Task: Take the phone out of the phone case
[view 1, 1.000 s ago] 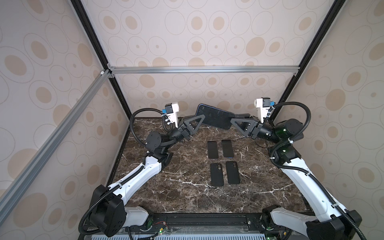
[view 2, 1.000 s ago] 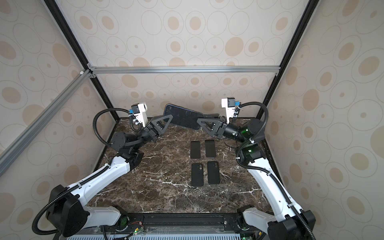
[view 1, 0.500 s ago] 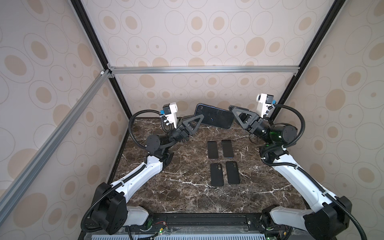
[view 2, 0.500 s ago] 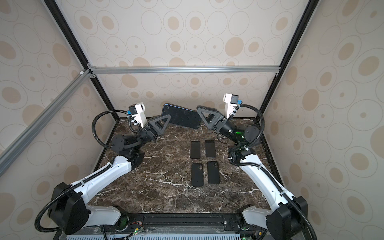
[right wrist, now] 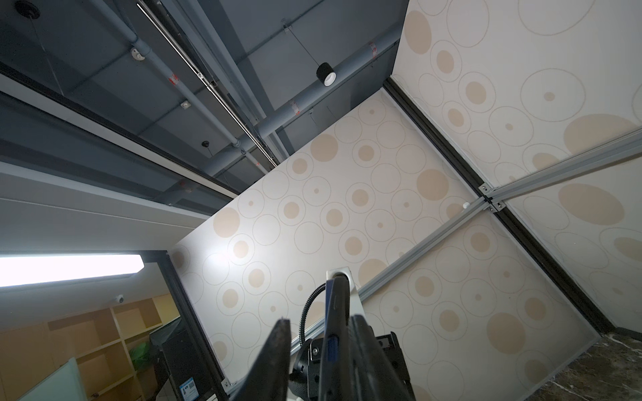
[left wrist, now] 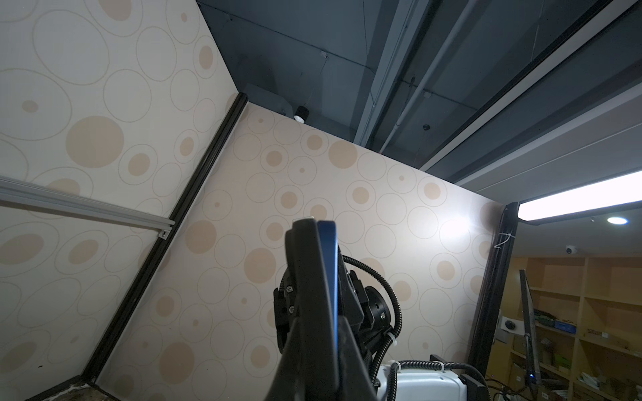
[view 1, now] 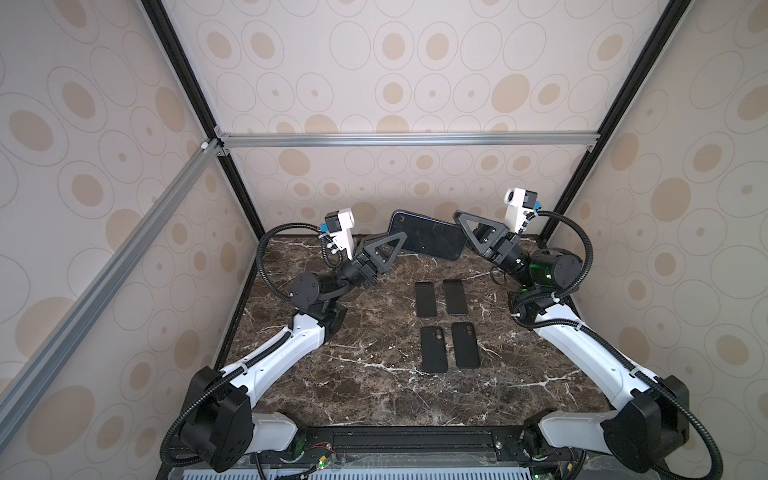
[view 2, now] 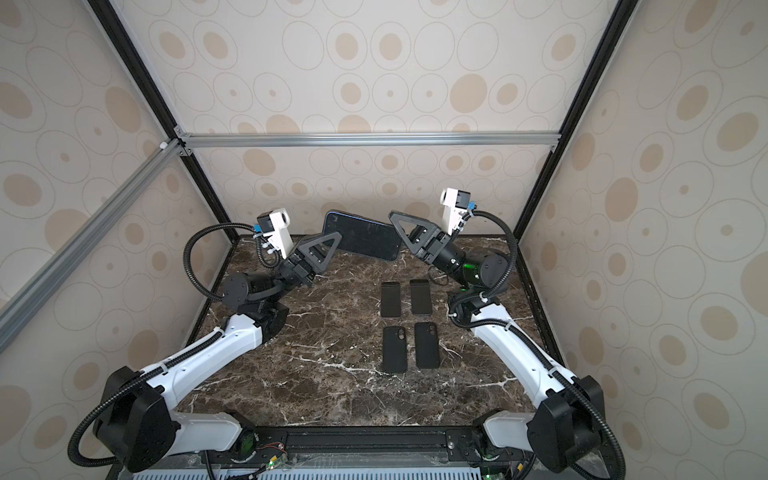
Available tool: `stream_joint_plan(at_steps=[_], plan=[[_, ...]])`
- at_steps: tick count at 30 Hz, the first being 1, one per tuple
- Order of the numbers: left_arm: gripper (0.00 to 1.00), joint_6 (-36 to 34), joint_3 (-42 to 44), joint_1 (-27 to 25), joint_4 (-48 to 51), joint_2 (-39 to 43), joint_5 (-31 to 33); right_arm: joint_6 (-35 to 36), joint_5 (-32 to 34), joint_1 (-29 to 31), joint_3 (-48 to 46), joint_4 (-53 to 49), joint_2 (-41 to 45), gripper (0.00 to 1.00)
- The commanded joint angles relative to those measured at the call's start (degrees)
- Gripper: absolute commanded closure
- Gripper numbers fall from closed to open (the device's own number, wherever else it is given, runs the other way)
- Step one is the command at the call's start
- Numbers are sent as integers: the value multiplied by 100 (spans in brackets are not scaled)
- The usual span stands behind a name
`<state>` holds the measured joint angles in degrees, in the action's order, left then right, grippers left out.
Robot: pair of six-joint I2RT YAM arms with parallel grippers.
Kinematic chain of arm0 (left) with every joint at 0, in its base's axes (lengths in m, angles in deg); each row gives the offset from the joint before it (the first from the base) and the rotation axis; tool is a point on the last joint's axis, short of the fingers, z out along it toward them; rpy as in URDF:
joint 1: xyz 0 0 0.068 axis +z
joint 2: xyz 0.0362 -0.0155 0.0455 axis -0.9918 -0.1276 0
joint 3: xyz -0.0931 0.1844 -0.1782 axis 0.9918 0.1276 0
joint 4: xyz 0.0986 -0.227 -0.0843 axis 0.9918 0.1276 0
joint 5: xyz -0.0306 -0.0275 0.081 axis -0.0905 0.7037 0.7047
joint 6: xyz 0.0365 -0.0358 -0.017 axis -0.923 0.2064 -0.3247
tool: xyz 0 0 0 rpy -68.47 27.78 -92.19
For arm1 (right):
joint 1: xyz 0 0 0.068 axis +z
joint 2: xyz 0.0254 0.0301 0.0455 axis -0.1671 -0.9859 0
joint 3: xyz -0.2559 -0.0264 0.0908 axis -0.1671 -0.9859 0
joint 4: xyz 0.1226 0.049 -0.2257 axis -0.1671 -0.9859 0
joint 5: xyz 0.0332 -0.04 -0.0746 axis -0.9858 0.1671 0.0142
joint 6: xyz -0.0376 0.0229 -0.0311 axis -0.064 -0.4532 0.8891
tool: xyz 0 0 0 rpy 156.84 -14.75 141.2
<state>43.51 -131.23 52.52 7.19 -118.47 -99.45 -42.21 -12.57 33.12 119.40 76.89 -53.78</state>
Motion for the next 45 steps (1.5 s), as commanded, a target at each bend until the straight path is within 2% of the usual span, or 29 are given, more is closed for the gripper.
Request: stream_joint_plan(at_steps=[1,7,16,22,29,36,38,45], plan=[[100,27,-60,26,-553,204,178,34,26,38,-94,129,221,64],[100,-80,-16,27,-430,284,213,249,60,40,-165,-124,377,66],[100,-106,29,35,-422,288,250,256,-18,35,-104,-197,389,84],[100,-178,46,27,-440,274,242,133,-122,45,-3,-301,372,90],[100,-646,17,139,-1114,142,-277,-37,-722,40,398,-1154,429,96],[100,94,-385,519,-2463,-451,-861,-229,-1219,40,694,-1258,443,97],[100,107,-505,612,-2447,-498,-1039,-253,-1329,40,791,-1277,422,97],[100,-567,-638,694,-1510,-204,-1329,-421,-1574,40,1005,-1240,311,100]])
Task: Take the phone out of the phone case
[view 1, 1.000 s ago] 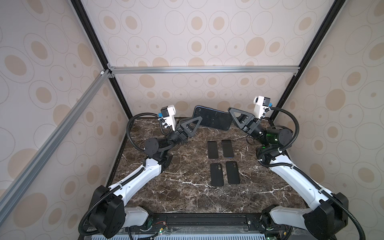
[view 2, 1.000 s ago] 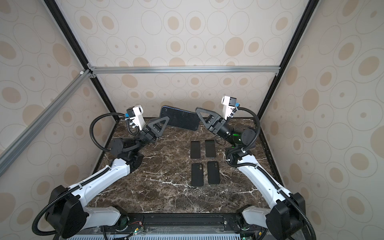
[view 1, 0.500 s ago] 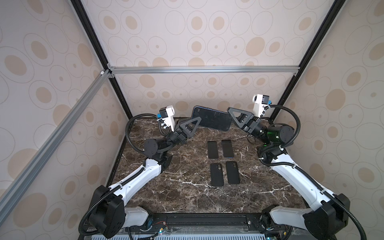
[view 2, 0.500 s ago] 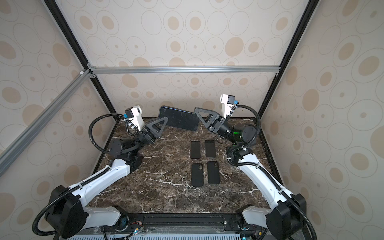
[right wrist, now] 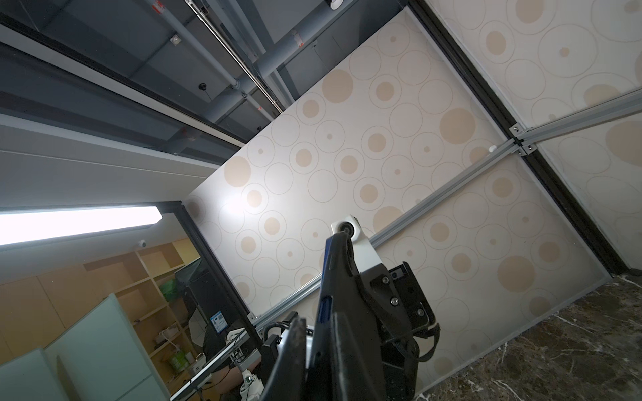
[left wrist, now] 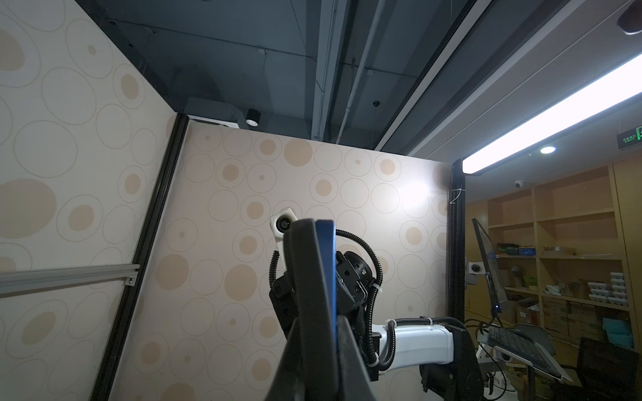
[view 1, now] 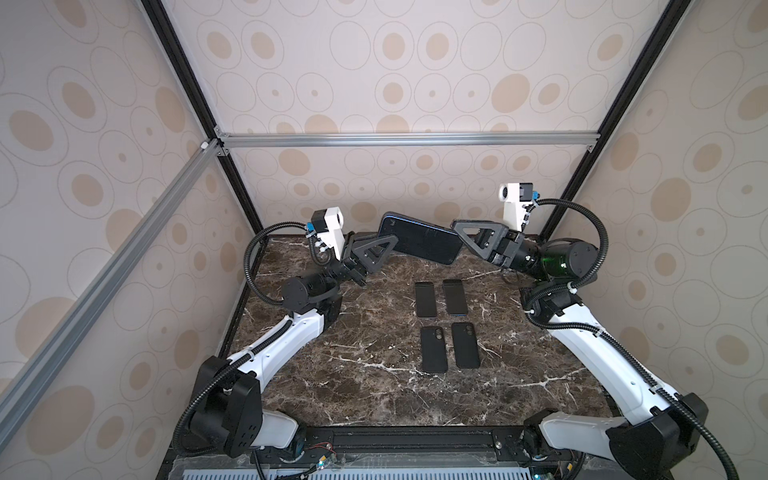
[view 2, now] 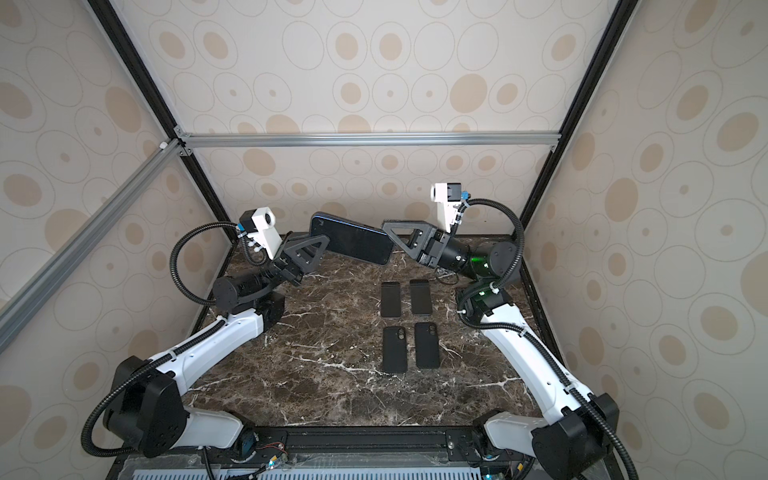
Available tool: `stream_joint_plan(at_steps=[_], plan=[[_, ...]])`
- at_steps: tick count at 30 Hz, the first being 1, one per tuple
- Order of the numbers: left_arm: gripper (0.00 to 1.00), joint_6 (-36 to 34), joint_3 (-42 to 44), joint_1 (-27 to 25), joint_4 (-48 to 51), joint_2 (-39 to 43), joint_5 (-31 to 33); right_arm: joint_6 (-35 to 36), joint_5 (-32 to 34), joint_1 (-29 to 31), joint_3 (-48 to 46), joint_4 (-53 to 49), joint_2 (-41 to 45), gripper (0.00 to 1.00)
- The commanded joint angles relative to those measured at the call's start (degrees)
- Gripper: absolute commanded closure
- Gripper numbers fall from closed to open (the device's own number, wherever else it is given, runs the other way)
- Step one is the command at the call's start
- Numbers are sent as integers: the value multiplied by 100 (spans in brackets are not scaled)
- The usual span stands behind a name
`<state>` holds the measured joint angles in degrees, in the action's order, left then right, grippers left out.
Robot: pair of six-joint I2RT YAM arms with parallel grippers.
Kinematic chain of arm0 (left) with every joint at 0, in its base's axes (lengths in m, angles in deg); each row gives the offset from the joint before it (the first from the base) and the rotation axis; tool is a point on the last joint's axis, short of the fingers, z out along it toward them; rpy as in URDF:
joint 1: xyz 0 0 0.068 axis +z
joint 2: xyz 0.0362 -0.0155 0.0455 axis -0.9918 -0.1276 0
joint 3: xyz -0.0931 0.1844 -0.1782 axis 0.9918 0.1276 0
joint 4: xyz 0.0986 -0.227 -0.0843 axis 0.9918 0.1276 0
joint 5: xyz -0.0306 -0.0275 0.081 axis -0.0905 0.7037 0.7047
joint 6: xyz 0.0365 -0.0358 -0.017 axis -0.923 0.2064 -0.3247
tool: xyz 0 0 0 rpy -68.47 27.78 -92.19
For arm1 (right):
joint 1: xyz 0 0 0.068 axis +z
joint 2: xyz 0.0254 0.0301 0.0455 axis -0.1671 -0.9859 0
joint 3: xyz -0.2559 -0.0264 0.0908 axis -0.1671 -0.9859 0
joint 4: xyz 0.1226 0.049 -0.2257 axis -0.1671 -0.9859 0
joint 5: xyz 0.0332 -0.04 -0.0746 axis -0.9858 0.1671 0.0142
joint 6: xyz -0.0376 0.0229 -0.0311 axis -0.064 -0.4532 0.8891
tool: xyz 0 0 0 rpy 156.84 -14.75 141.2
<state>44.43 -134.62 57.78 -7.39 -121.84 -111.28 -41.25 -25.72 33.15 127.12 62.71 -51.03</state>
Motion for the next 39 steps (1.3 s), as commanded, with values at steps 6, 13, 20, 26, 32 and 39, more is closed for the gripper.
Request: stream_joint_plan(at_steps=[6,13,20,26,32,39], plan=[[100,-580,-396,176,-352,129,-389,-1081,-324,40,310,717,-173,100],[100,-476,-756,172,-709,30,-857,-1527,-429,55,311,927,-313,100],[100,-775,-933,177,-521,37,-1236,-1485,-550,51,306,513,-291,100],[100,-847,-986,179,-593,13,-1287,-1609,-569,48,313,510,-356,100],[100,-796,-1076,177,-683,-24,-1312,-1691,-586,52,278,472,-425,100],[100,-430,-1195,177,-1065,-135,-1414,-1589,-594,48,138,170,-480,100]])
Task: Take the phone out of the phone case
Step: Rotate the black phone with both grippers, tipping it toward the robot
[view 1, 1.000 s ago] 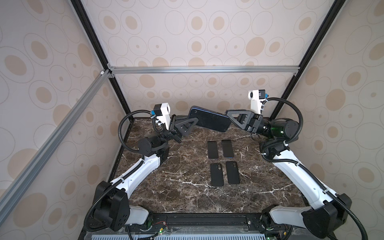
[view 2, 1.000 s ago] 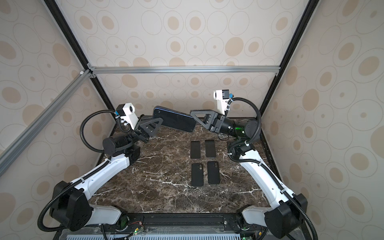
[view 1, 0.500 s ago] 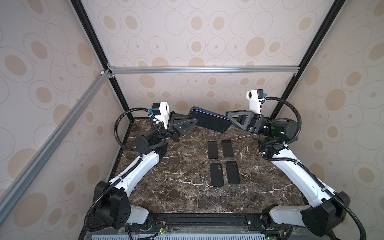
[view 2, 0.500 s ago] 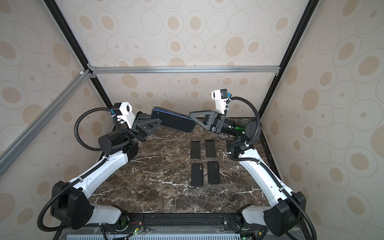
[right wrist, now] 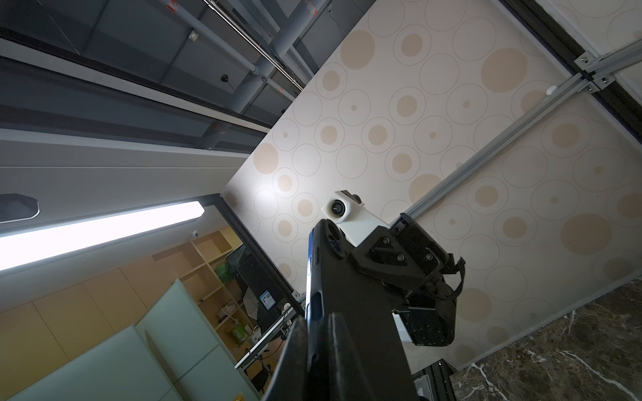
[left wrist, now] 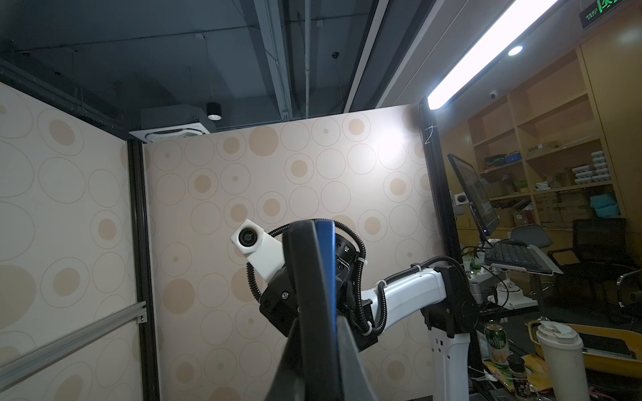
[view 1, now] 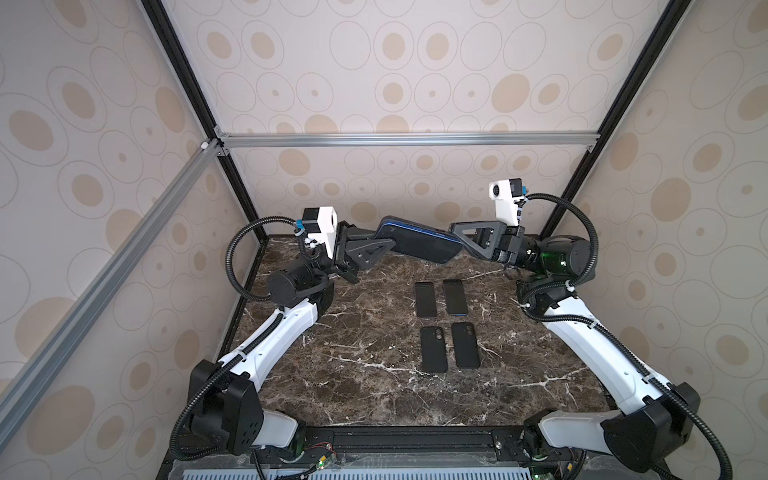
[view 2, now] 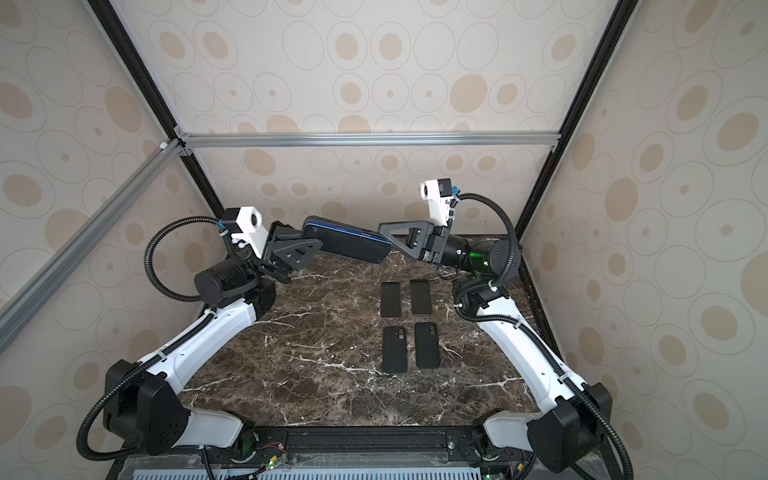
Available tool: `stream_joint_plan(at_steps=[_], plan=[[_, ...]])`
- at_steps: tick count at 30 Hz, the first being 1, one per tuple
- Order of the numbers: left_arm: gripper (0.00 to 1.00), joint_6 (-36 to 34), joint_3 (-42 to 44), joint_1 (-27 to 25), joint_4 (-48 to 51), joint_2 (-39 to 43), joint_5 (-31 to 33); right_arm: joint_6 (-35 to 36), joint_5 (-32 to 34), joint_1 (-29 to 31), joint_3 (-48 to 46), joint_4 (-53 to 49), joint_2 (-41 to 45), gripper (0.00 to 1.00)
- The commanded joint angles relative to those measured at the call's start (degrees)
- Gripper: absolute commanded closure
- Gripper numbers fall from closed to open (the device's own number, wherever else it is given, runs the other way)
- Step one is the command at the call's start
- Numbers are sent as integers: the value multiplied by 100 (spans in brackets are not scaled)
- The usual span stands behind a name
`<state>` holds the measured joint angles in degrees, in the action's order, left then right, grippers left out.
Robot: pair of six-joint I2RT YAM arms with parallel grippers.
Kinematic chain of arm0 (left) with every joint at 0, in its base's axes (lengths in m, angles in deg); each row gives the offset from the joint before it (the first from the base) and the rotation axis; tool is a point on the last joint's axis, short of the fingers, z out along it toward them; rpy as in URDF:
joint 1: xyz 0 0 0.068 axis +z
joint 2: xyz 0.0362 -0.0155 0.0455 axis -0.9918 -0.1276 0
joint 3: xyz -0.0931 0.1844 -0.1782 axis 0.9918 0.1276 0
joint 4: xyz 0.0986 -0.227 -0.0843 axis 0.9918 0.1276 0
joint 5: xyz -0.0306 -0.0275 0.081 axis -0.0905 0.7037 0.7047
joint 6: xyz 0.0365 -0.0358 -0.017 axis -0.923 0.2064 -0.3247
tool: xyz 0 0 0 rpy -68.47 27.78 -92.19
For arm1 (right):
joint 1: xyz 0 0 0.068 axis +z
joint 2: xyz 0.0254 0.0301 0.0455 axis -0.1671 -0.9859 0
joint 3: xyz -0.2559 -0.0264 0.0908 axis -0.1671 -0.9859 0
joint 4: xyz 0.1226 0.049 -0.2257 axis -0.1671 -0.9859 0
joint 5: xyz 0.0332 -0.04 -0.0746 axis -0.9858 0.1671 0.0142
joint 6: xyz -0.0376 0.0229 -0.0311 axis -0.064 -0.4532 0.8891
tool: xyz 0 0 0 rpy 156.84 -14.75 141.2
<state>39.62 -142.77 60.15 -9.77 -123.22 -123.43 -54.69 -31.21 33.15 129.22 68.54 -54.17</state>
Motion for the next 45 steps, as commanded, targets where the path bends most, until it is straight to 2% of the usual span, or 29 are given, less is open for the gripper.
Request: stream_joint_plan(at_steps=[1,6,21,28,35,45], plan=[[100,130,-397,-59,-932,-18,-204,-228,-45,50,-94,-458,-182,100],[100,568,-503,-59,-1408,-116,-202,-152,-58,51,-194,-696,-286,100],[100,872,-454,-81,-1725,-125,-135,-107,-78,52,-422,-561,-583,100],[100,880,-416,-94,-1723,-102,-109,375,-27,31,-354,-808,-613,100],[100,888,-364,-112,-1731,-80,-75,644,-50,31,-262,-592,-691,100],[100,876,-225,-157,-1739,-39,27,1807,-395,34,-80,-753,-639,100]])
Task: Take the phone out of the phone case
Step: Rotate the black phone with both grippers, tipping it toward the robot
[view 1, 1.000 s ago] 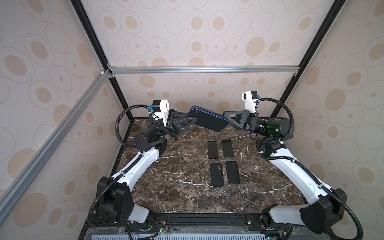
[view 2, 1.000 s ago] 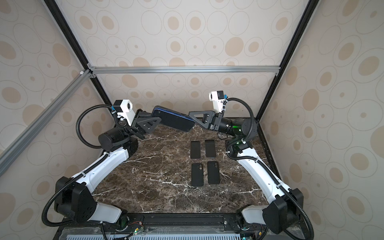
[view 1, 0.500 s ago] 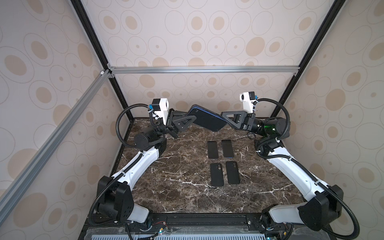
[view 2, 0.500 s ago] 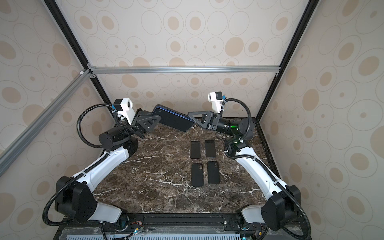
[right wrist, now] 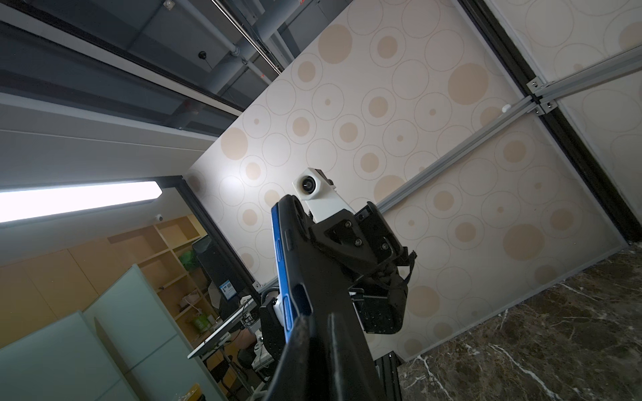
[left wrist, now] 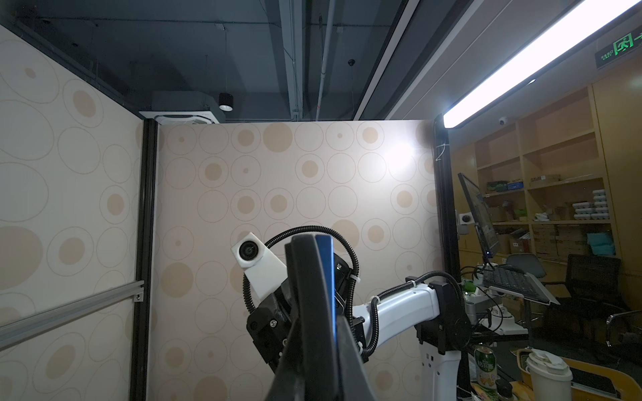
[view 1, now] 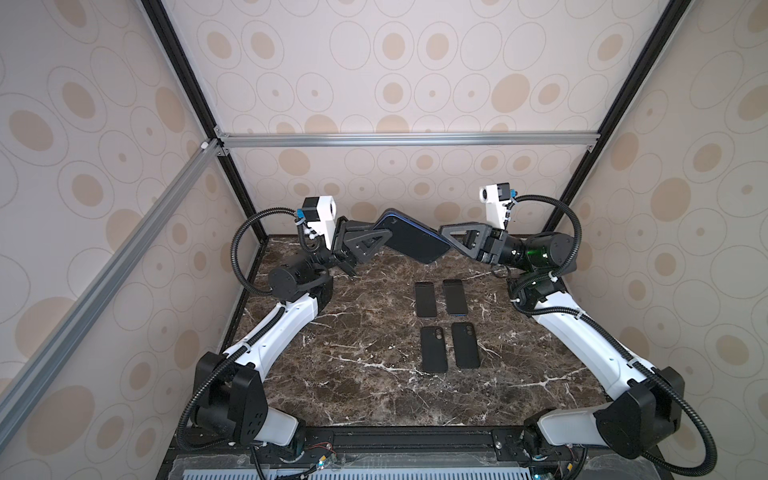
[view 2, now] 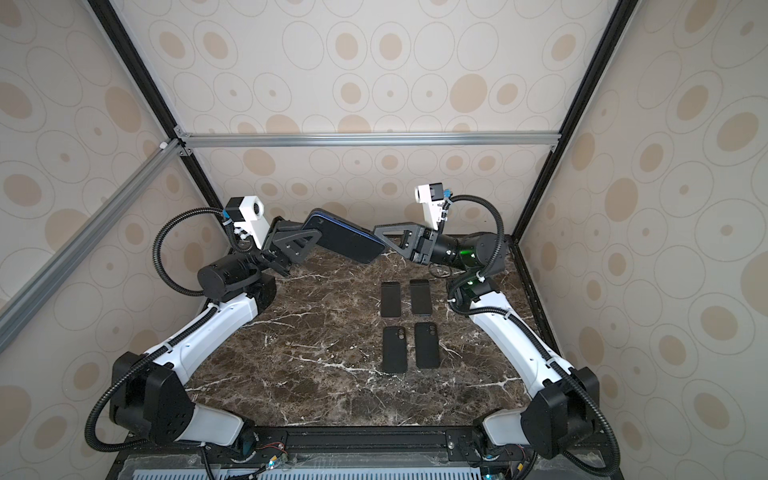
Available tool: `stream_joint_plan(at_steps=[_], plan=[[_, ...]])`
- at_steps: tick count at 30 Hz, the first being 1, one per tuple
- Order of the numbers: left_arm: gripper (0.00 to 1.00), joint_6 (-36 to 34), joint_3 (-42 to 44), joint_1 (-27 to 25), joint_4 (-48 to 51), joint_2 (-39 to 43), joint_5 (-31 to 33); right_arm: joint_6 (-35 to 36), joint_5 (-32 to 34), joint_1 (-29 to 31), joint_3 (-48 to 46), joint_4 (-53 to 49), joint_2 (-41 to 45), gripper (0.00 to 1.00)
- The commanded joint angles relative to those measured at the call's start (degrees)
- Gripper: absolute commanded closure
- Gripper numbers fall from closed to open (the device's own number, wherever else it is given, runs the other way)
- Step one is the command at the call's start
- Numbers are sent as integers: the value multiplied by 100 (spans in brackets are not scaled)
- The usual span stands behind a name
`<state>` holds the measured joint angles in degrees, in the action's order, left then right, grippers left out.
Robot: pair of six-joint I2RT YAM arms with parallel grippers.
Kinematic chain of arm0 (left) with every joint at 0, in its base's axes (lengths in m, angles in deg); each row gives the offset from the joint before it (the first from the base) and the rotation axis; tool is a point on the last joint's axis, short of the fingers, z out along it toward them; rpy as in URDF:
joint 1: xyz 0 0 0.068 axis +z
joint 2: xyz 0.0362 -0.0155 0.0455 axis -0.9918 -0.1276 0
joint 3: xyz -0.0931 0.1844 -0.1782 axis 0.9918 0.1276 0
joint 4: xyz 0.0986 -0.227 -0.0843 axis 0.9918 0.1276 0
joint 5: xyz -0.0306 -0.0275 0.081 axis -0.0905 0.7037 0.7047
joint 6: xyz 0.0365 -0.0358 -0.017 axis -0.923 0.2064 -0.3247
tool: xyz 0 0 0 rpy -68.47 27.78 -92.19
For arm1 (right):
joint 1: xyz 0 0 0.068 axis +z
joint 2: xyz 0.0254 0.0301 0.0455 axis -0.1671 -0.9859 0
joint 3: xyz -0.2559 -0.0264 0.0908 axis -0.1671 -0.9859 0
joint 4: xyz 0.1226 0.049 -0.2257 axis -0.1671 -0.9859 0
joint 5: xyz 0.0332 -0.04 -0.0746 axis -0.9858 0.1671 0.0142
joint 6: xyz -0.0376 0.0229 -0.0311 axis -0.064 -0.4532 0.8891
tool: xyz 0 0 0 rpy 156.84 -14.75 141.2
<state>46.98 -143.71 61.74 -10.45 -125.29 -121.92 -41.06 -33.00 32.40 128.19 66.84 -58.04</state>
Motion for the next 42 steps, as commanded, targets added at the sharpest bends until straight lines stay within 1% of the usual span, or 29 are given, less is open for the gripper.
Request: stream_joint_plan(at_steps=[1,13,23,29,31,33,34,36,38,39,41,42], plan=[[100,133,-121,-328,-1664,173,-115,484,-217,112,30,-554,-260,100],[100,121,-50,-499,-1672,202,-52,673,-26,105,56,-208,-480,100],[100,84,142,-579,-1667,266,52,400,325,103,222,346,-732,100],[100,82,145,-572,-1655,233,12,479,274,73,281,495,-769,100],[100,43,143,-546,-1566,232,-25,661,214,2,244,306,-637,100],[100,-32,176,-473,-1379,254,-63,1180,232,-139,150,-428,-336,99],[100,-114,202,-428,-1253,293,-93,1568,276,-216,107,-905,-150,94],[100,-523,284,-327,-637,445,-208,2765,555,-332,64,-2486,394,78],[100,-1235,392,-269,265,663,-306,4100,974,-330,173,-3988,858,66],[100,-1729,422,-254,863,812,-361,4569,1135,-323,203,-4441,1038,62],[100,-2654,420,-246,2127,1060,-379,5183,1268,-320,248,-4984,1267,57],[100,-3076,370,-247,2717,1150,-381,5484,1187,-322,283,-5236,1349,53]])
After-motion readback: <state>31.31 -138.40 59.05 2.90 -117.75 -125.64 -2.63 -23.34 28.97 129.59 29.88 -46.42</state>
